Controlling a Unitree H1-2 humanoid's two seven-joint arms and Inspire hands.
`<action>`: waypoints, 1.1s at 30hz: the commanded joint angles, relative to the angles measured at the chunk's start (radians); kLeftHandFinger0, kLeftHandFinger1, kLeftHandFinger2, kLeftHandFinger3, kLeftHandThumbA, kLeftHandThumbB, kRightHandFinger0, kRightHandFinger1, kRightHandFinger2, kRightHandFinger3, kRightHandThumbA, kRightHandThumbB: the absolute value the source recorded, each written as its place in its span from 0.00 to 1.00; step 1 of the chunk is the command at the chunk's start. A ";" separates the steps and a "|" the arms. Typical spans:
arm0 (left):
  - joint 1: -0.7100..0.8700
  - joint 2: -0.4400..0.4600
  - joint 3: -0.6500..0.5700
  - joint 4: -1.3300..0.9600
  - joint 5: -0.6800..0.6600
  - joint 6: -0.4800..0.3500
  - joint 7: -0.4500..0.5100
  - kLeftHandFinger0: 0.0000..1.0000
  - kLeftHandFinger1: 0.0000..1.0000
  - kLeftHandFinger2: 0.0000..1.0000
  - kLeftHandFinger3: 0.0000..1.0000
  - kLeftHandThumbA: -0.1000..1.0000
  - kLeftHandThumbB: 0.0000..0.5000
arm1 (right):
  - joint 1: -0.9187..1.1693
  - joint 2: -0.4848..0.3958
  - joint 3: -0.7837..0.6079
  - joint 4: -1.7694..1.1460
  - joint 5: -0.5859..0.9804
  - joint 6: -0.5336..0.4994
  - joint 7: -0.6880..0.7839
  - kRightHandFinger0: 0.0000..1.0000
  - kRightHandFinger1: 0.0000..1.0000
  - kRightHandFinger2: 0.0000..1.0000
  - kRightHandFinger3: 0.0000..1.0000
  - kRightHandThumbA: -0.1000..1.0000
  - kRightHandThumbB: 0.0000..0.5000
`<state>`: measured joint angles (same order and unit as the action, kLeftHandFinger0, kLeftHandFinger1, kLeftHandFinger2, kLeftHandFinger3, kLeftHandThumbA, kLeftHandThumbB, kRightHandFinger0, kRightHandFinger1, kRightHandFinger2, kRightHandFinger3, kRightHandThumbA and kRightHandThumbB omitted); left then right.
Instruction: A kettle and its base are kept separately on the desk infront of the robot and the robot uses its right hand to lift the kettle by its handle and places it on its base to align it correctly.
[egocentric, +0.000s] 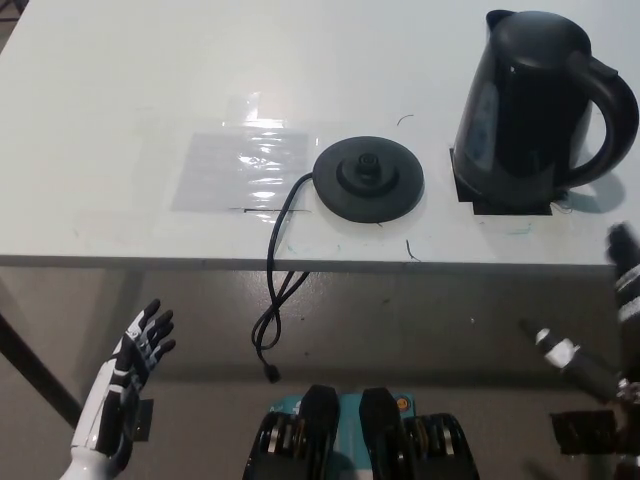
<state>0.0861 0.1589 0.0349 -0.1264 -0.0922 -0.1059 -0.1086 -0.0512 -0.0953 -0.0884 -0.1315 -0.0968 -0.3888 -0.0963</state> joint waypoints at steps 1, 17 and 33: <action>0.014 0.015 -0.001 -0.039 -0.011 -0.042 -0.023 1.00 1.00 1.00 1.00 1.00 0.22 | -0.077 -0.056 -0.051 -0.088 0.016 -0.031 -0.007 1.00 1.00 1.00 1.00 1.00 0.60; 0.022 0.015 0.002 -0.026 -0.012 -0.051 -0.023 1.00 1.00 1.00 1.00 1.00 0.25 | -0.362 -0.158 -0.126 0.004 0.213 0.253 0.044 1.00 1.00 1.00 1.00 1.00 0.62; 0.015 0.017 0.004 -0.018 -0.017 -0.048 -0.032 1.00 1.00 1.00 1.00 1.00 0.36 | -0.551 -0.189 -0.119 0.285 0.288 0.344 0.106 1.00 1.00 1.00 1.00 1.00 0.53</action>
<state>0.1047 0.1597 0.0368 -0.1330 -0.0942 -0.1200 -0.1221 -0.5459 -0.2607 -0.2022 0.1150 0.1511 -0.0711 -0.0242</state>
